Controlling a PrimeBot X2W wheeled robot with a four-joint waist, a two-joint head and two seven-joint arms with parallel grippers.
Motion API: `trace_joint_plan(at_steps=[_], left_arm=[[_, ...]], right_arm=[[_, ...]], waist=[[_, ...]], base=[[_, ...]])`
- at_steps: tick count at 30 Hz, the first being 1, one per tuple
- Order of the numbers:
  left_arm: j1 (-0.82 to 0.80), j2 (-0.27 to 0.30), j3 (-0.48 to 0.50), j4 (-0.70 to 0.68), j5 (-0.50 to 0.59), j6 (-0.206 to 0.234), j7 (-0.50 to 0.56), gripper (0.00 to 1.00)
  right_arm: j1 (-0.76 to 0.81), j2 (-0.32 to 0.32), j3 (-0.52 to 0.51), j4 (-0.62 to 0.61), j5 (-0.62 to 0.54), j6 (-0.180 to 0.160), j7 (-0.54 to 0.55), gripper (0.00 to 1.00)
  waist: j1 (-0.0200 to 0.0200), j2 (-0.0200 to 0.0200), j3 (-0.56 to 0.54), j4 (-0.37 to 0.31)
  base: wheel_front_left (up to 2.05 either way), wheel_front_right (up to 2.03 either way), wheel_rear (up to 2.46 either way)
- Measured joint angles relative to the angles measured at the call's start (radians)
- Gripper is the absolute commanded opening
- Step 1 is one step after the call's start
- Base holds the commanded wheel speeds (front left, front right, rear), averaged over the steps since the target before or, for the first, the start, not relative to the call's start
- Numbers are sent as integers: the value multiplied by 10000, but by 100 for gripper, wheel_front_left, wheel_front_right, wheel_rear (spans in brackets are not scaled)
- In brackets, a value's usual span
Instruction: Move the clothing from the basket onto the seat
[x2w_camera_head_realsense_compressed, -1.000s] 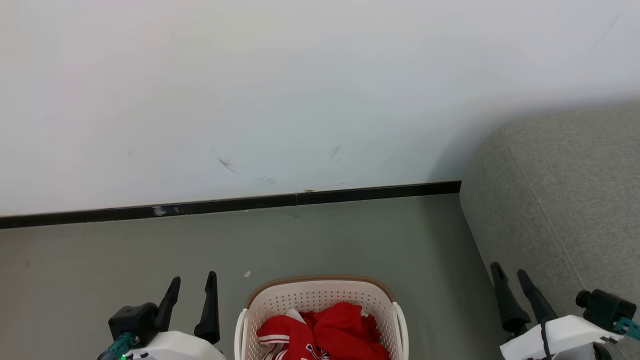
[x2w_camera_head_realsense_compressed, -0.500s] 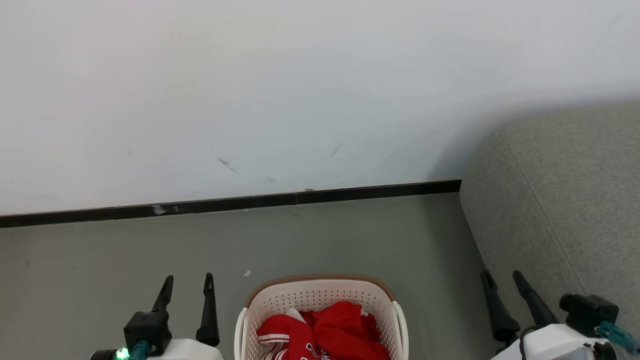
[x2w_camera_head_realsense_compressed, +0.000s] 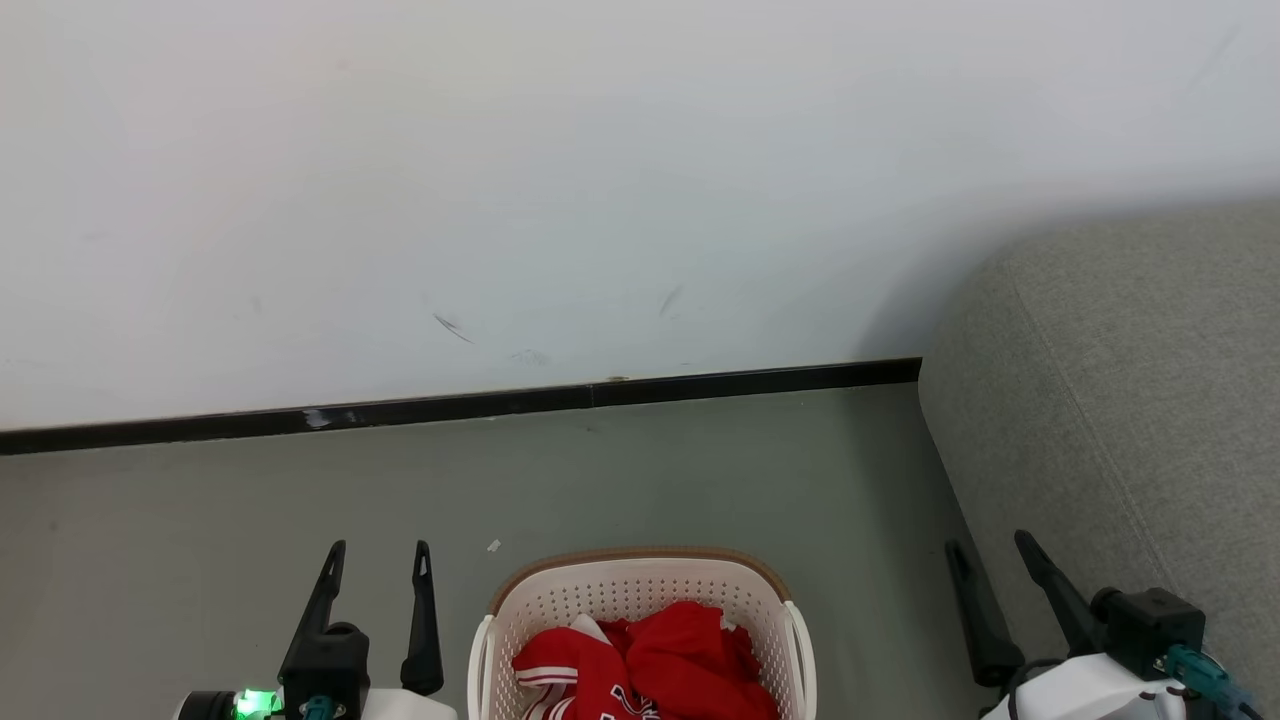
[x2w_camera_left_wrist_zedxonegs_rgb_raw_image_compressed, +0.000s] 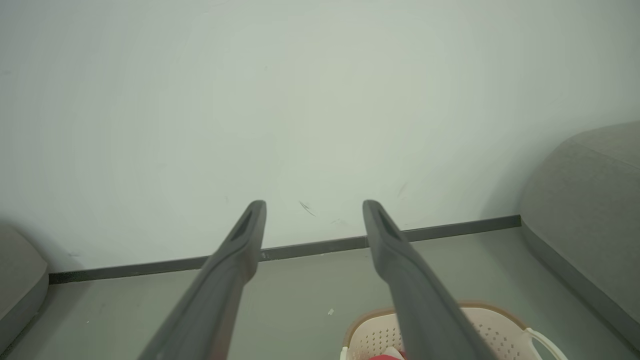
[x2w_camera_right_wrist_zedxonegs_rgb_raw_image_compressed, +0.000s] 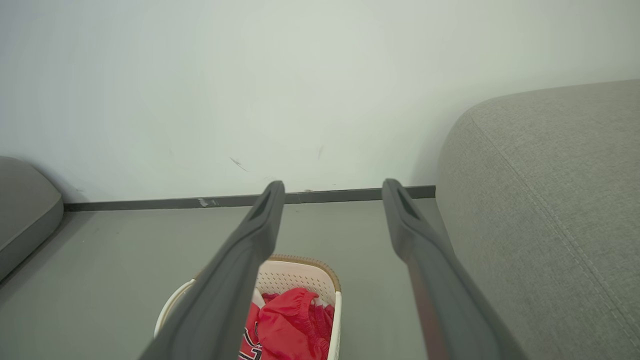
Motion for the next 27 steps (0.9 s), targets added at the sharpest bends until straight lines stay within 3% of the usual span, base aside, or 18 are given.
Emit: trace_joint_plan(at_steps=[27], left_arm=[[-1,-17,174,259,-136,-4,0,100]], right_arm=[[-2,-6,59,33,69,0,-8,100]], waist=[[-2,0,64,4]], base=[[0,0,0]])
